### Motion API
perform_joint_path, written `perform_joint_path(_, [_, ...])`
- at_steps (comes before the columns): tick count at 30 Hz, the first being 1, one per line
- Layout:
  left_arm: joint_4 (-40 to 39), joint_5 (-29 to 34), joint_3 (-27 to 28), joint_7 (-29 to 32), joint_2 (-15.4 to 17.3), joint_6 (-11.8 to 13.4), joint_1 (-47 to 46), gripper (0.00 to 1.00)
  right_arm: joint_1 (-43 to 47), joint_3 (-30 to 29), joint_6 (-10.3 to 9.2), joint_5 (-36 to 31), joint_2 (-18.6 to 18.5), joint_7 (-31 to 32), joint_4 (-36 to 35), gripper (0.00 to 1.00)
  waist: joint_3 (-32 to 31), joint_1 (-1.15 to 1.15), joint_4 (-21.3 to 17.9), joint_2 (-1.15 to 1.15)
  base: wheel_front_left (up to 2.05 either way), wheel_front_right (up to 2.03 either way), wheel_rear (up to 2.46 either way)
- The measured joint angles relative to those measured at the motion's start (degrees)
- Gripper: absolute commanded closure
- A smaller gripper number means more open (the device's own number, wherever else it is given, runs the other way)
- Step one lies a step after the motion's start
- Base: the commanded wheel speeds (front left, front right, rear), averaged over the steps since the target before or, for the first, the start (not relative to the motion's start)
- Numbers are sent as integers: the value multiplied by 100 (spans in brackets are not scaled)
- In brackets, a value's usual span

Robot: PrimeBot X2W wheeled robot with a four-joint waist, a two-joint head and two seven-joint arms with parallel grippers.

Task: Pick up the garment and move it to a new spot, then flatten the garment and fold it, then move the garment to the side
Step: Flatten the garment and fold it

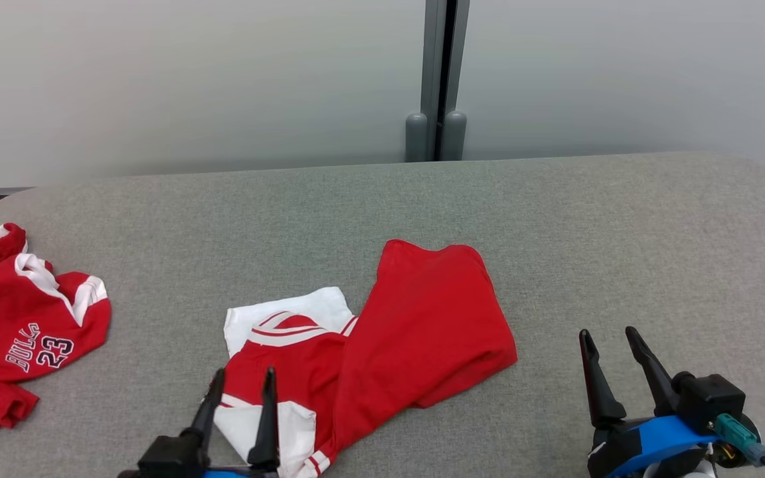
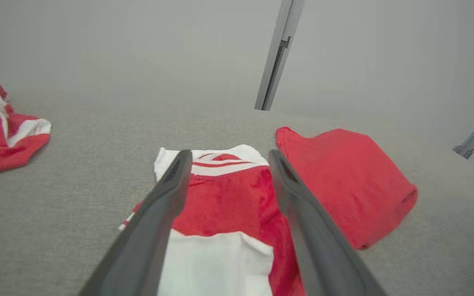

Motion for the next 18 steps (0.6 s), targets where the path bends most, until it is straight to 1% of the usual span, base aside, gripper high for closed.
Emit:
perform_joint_path(5, [-582, 309, 600, 0, 0, 40, 44, 0, 45, -19, 0, 0, 0, 0, 5, 0, -56, 0, -55, 0, 0, 0, 0])
perform_joint_path(8, [-768, 460, 906, 0, -1, -11, 96, 0, 84, -34, -1, -7, 1, 0, 1, 0, -80, 0, -86, 0, 0, 0, 0])
perform_joint_path(13, [-855, 677, 1334, 0, 1, -94, 109, 0, 130, -109, 0, -56, 1, 0, -8, 0, -101, 0, -118, 0, 0, 0, 0])
perform_joint_path(18, [-655, 800, 1594, 0, 1, -167, 110, 0, 224, -166, 0, -76, 0, 0, 1, 0, -103, 0, -133, 0, 0, 0, 0])
